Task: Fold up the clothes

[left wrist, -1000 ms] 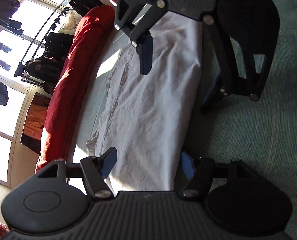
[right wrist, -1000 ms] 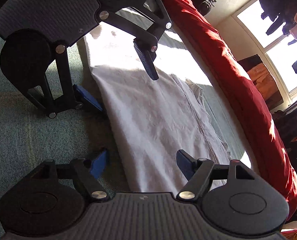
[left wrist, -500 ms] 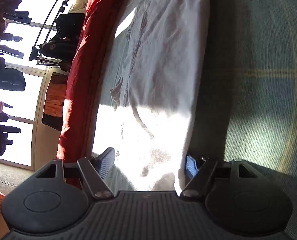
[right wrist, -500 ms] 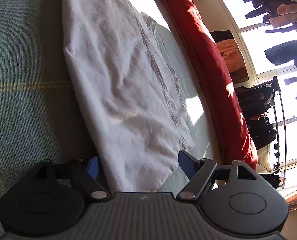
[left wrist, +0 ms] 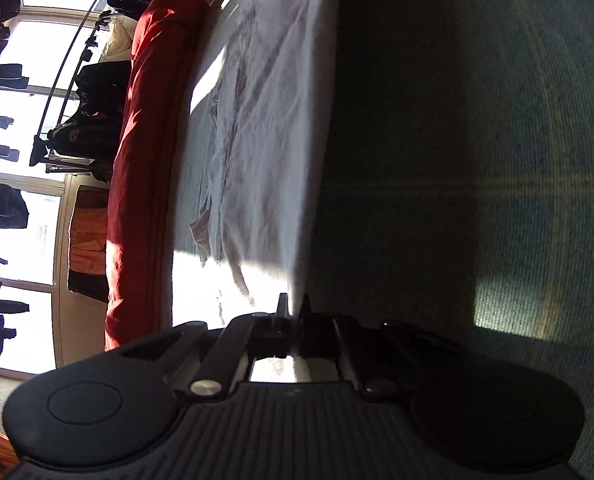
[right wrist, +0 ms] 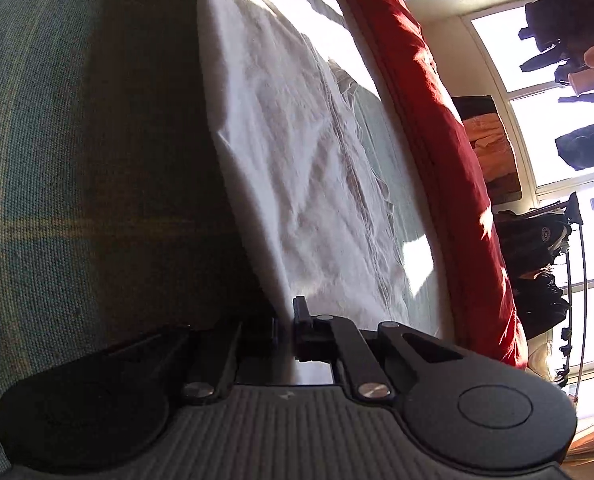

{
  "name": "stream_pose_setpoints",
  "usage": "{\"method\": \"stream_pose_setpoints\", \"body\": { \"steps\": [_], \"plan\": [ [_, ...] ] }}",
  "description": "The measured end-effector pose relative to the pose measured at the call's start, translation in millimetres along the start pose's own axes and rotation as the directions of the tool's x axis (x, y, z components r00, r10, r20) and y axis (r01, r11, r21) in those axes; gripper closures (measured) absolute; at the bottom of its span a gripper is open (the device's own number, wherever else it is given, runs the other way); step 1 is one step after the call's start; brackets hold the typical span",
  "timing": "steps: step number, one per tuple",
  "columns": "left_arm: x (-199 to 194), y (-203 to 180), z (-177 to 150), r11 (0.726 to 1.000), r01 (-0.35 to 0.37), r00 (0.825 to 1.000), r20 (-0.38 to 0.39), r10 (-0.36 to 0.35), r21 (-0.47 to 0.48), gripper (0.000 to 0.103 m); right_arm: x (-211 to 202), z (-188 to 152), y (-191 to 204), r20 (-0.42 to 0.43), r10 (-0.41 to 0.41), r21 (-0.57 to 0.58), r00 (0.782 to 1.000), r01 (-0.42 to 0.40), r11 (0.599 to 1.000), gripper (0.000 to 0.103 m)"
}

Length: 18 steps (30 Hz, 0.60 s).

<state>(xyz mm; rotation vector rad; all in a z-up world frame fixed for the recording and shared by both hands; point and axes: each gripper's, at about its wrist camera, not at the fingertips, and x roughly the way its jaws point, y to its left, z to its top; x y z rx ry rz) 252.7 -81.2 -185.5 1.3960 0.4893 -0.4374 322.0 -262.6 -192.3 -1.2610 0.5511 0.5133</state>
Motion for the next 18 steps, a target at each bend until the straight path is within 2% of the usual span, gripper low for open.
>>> {"method": "stream_pose_setpoints", "body": {
  "steps": [5, 9, 18],
  "plan": [
    [-15, 16, 0, 1.000, 0.000, 1.000, 0.012, 0.000, -0.031, 0.103, -9, 3, -21, 0.002, 0.016, 0.036, 1.000, -0.016, 0.999, 0.099],
    [-35, 20, 1, 1.000, 0.004, 1.000, 0.021, -0.004, -0.019, 0.103, -23, 4, -28, 0.000, 0.042, 0.064, 0.999, -0.042, 0.997, 0.100],
    [-114, -4, -2, 0.991, 0.124, 0.992, 0.023, -0.123, -0.046, 0.103, -91, 7, -3, -0.005, 0.185, 0.047, 0.983, -0.184, 0.982, 0.100]
  ]
}}
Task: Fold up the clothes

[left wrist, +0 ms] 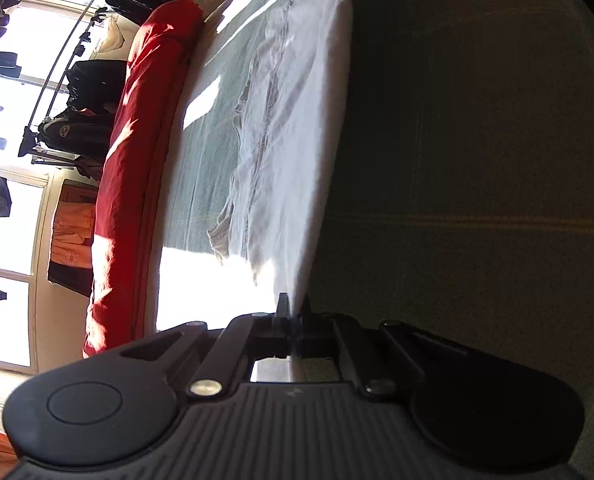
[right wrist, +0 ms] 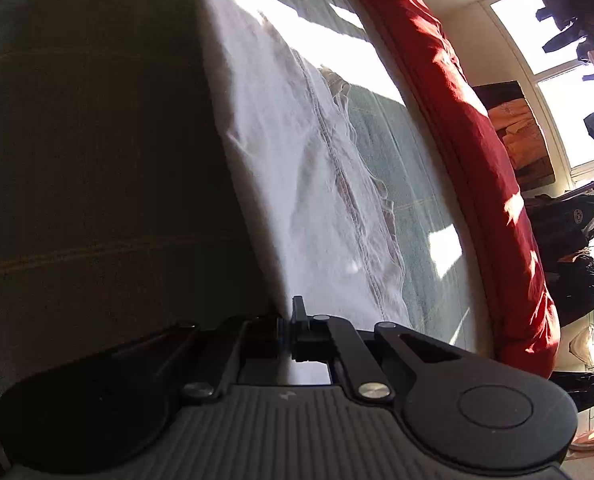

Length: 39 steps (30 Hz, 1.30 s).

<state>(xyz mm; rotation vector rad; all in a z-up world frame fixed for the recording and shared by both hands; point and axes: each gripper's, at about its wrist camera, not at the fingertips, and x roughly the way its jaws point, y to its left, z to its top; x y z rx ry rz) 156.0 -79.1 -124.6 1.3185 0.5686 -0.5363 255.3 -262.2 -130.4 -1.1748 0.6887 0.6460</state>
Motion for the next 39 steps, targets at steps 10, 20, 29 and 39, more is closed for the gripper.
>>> {"method": "stream_pose_setpoints", "body": {
  "steps": [10, 20, 29, 39],
  "plan": [
    [-50, -41, -1, 0.997, 0.063, 0.998, 0.000, -0.063, -0.047, 0.102, -48, -7, 49, -0.028, 0.102, 0.063, 0.994, -0.100, 0.993, 0.099],
    [-64, -58, -15, 0.979, 0.145, 0.988, -0.036, -0.152, -0.145, 0.092, -36, -22, 52, -0.075, 0.189, 0.202, 0.979, -0.171, 0.964, 0.092],
    [-75, 35, -62, 0.641, 0.268, 0.948, 0.080, -0.307, -0.719, 0.092, -63, -41, 1, 0.069, 0.306, 0.535, 0.949, -0.295, 0.792, 0.082],
    [16, 55, -86, 0.162, 0.222, 0.944, 0.170, -0.283, -0.962, 0.091, -9, -29, -55, 0.297, 0.245, 0.799, 0.923, -0.381, 0.465, 0.074]
  ]
}}
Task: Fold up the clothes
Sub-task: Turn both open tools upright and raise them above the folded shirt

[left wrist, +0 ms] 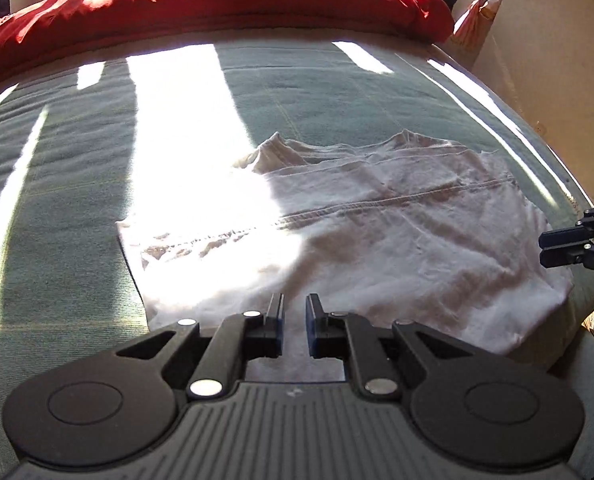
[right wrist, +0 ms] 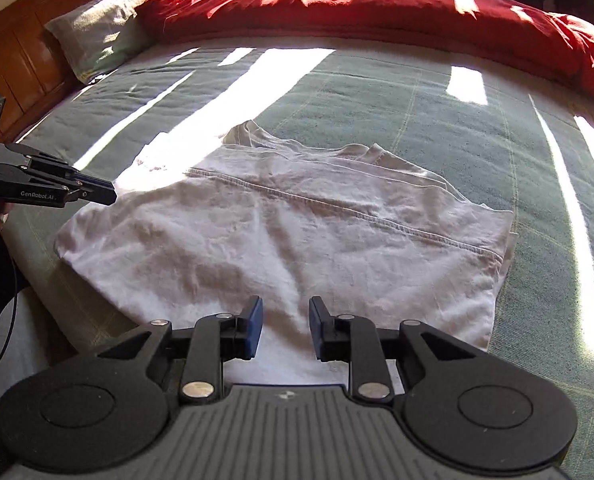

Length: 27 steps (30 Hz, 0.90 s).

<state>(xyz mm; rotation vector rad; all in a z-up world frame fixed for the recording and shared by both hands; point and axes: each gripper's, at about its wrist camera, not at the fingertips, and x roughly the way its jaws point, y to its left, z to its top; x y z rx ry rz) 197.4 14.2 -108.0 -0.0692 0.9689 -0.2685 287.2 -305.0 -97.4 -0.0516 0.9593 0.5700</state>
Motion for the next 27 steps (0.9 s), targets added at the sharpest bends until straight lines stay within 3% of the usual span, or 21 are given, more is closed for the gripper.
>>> {"method": "stream_pose_setpoints", "body": {
  "steps": [4, 5, 9, 13, 15, 17, 19, 21, 24, 26, 27],
  "plan": [
    [15, 27, -11, 0.989, -0.010, 1.000, 0.008, 0.012, -0.149, 0.091, 23, -4, -8, 0.037, -0.002, 0.100, 0.999, -0.002, 0.995, 0.069],
    [14, 34, -12, 0.986, -0.031, 0.999, 0.014, 0.033, -0.167, 0.086, 27, -6, -12, 0.042, -0.010, 0.125, 0.999, 0.005, 0.992, 0.069],
    [5, 58, -6, 0.968, -0.149, 0.987, 0.025, 0.157, -0.200, 0.092, 38, -16, -29, 0.047, -0.121, 0.169, 0.992, 0.111, 0.979, 0.067],
    [-9, 58, 20, 0.976, -0.087, 0.987, 0.113, 0.111, -0.201, 0.084, 41, -24, -40, 0.062, -0.142, 0.189, 0.988, 0.128, 0.974, 0.066],
    [-3, 53, 35, 0.982, -0.030, 0.989, 0.136, 0.056, -0.186, 0.080, 42, -25, -38, 0.069, -0.142, 0.188, 0.988, 0.127, 0.974, 0.057],
    [17, 44, 44, 0.986, 0.034, 0.995, 0.099, -0.018, -0.163, 0.080, 45, -24, -32, 0.072, -0.146, 0.181, 0.987, 0.131, 0.975, 0.048],
    [39, 34, 47, 0.993, 0.039, 0.998, 0.050, -0.033, -0.116, 0.079, 47, -24, -27, 0.075, -0.157, 0.162, 0.985, 0.144, 0.976, 0.044],
    [57, 27, 47, 0.998, -0.042, 0.998, 0.041, 0.044, -0.045, 0.079, 46, -26, -26, 0.081, -0.156, 0.163, 0.984, 0.141, 0.977, 0.042],
    [74, 30, 54, 0.980, -0.196, 0.978, 0.072, 0.195, 0.011, 0.074, 44, -27, -32, 0.090, -0.135, 0.188, 0.987, 0.116, 0.975, 0.042],
    [76, 39, 63, 0.975, -0.221, 0.972, 0.075, 0.222, -0.021, 0.077, 43, -27, -35, 0.091, -0.121, 0.204, 0.988, 0.101, 0.974, 0.042],
    [72, 36, 65, 0.979, -0.201, 0.976, 0.075, 0.202, -0.023, 0.082, 43, -26, -36, 0.089, -0.117, 0.208, 0.989, 0.097, 0.973, 0.042]
  ]
}}
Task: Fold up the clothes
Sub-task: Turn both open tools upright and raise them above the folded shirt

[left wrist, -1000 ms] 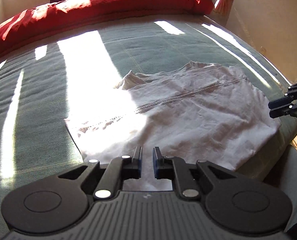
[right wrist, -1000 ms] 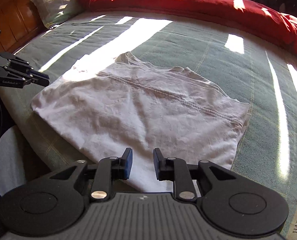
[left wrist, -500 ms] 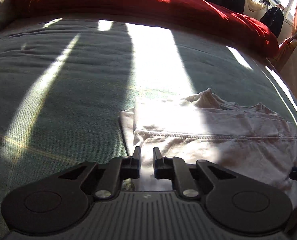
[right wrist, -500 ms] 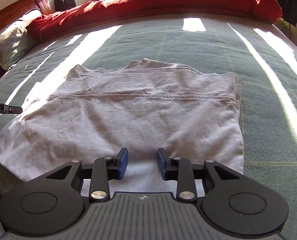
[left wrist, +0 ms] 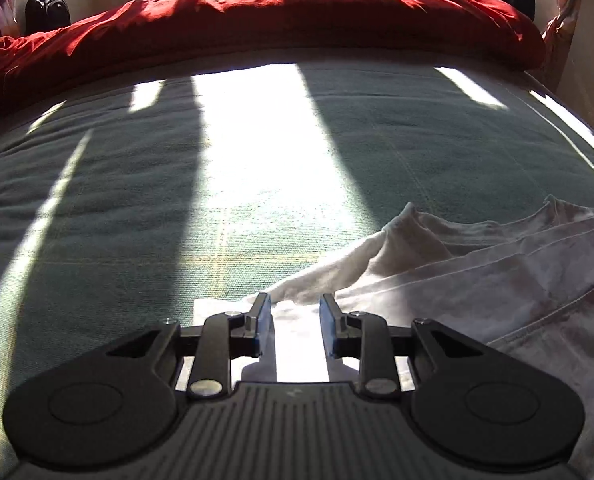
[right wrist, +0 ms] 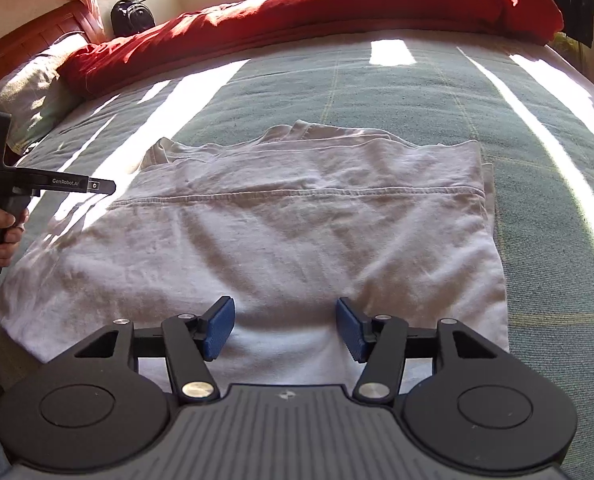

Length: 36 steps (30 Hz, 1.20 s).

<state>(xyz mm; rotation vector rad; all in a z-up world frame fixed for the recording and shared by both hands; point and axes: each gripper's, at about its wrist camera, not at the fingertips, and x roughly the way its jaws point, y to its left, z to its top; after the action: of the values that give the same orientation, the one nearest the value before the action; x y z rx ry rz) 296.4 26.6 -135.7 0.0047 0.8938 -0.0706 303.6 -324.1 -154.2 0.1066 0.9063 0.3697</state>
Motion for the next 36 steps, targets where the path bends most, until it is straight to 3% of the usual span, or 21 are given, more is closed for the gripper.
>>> {"method": "stream_pose_setpoints", "body": {
  "steps": [5, 7, 13, 18, 21, 25, 26, 28, 32, 36],
  "plan": [
    [-38, -28, -1, 0.978, 0.202, 0.979, 0.003, -0.202, 0.048, 0.079, 0, -1, 4, 0.002, -0.005, -0.011, 1.000, 0.005, 1.000, 0.039],
    [-47, -46, -10, 0.965, 0.247, 0.969, -0.027, -0.245, 0.088, 0.076, 1, -2, 6, 0.004, -0.009, -0.020, 1.000, 0.009, 1.000, 0.037],
    [-31, -58, -37, 0.984, 0.169, 0.985, -0.048, -0.166, 0.056, 0.076, 1, -4, 9, 0.012, -0.009, -0.029, 1.000, 0.009, 1.000, 0.031],
    [-3, -50, -18, 0.992, 0.127, 0.992, 0.017, -0.127, -0.006, 0.074, 3, -5, 12, 0.012, -0.010, -0.035, 1.000, 0.010, 0.999, 0.026],
    [6, -46, -2, 0.991, 0.112, 0.994, 0.014, -0.111, -0.069, 0.078, 3, -5, 15, 0.013, -0.017, -0.043, 1.000, 0.017, 0.999, 0.023],
    [-24, -63, 1, 0.982, 0.183, 0.982, 0.063, -0.179, -0.051, 0.075, -9, -2, 20, 0.033, -0.021, -0.047, 0.999, 0.022, 0.999, 0.024],
    [-31, -71, -1, 0.975, 0.220, 0.974, 0.065, -0.217, -0.032, 0.069, -14, 0, 20, 0.057, -0.011, -0.043, 0.998, 0.014, 0.999, 0.024],
    [-38, -91, -7, 0.959, 0.284, 0.957, 0.053, -0.285, 0.016, 0.067, -21, 9, 18, 0.106, -0.025, -0.043, 0.994, 0.030, 0.999, 0.024],
    [-22, -130, -16, 0.935, 0.345, 0.938, 0.008, -0.347, 0.082, 0.066, -7, 29, 11, 0.136, -0.135, -0.060, 0.982, 0.144, 0.988, 0.024],
    [4, -141, -14, 0.947, 0.312, 0.949, 0.018, -0.314, 0.075, 0.066, 11, 33, -7, 0.125, -0.155, -0.023, 0.980, 0.159, 0.987, 0.024]
  ]
}}
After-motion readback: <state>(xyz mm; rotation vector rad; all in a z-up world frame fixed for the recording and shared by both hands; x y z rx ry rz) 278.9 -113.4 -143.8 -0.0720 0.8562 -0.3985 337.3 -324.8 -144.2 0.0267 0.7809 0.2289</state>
